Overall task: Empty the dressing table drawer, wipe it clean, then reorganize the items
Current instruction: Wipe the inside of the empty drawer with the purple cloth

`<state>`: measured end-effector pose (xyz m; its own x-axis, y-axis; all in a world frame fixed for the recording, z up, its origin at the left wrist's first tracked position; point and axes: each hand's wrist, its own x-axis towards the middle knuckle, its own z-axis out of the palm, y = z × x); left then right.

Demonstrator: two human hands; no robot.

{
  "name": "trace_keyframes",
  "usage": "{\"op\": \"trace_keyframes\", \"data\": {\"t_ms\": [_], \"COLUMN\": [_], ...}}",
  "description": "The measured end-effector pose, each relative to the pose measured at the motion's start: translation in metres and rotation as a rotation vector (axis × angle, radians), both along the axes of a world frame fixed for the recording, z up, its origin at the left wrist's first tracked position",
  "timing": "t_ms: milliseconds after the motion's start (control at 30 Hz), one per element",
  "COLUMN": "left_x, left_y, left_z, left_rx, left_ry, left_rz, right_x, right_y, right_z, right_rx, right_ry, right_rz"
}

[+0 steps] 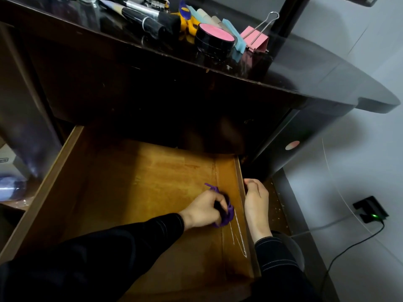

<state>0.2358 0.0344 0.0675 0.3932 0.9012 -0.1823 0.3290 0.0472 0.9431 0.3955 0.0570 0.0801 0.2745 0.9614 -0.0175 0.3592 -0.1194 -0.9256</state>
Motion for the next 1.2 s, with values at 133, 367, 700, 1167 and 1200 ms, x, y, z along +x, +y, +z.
{"op": "trace_keyframes", "data": {"t_ms": [133,367,700,1167,1200], "left_x": [0.003,-0.001,0.0,0.002,0.0], "left_y": [0.003,-0.007,-0.01,-0.018,-0.016], "left_z": [0.01,-0.011,-0.011,-0.002,0.001], "left_rx": [0.067,-0.001,0.086,0.106,0.104], "left_ry": [-0.182,0.035,-0.005,0.02,0.019], "left_rz": [0.152,-0.056,-0.059,-0.058,-0.064], "right_x": [-0.001,0.013,0.027,0.031,0.031], "right_y": [0.001,-0.012,-0.053,-0.052,-0.052], "right_z": [-0.001,0.009,-0.006,-0.013,-0.013], "right_rx": [0.028,-0.095,0.071,0.089,0.087], "right_ry": [0.015,-0.024,0.075,0.093,0.095], "right_rz": [0.01,0.184,0.175,0.196,0.198]}}
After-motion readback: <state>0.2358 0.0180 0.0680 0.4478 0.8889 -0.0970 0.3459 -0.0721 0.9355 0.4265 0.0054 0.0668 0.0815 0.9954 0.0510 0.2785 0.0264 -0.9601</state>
